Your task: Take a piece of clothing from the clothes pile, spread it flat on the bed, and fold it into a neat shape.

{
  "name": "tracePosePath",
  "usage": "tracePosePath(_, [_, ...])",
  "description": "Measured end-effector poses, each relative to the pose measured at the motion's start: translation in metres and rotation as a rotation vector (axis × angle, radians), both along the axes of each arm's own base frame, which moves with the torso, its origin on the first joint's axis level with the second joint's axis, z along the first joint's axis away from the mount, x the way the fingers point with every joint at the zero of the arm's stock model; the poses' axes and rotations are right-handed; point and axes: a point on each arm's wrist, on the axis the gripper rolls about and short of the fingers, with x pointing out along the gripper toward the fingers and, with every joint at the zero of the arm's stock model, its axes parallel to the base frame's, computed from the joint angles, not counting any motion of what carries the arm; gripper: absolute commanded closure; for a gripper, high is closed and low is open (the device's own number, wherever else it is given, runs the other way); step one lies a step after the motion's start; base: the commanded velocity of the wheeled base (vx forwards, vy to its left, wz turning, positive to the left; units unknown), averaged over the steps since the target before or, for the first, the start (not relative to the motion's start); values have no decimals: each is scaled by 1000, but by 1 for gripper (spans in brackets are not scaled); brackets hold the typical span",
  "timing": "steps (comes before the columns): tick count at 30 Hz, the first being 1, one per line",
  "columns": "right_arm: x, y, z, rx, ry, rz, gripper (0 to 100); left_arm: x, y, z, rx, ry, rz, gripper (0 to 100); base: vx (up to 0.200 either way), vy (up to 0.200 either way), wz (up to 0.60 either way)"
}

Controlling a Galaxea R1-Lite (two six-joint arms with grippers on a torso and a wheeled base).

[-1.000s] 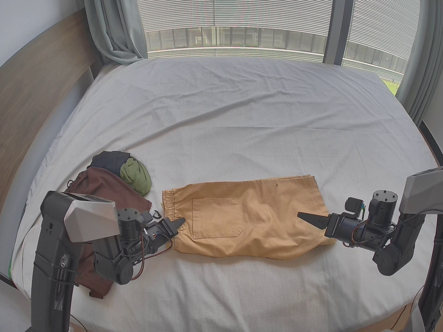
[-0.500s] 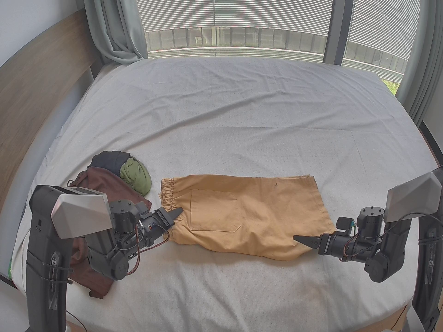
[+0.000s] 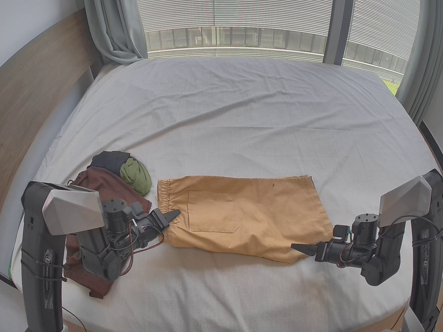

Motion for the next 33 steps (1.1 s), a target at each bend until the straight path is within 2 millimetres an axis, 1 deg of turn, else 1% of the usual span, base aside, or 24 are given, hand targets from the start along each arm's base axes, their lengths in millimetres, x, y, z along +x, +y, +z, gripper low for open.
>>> tracePosePath(8, [0,1,0,2,-1,4,0,-8,15,9,-11,10,-24,100,0,0,0])
tracePosePath(19, [1,1,2,3,-8,6,0,-6,35,16,-20,0,13,100,0,0,0])
tracePosePath(27, [1,2,2,4,-9,7,0,-4,44,17,-21,-4,31,100,0,0,0])
tracePosePath(33, [1,2,2,4,-11,9,0,-5,44,19,-11,-15,30,100,0,0,0])
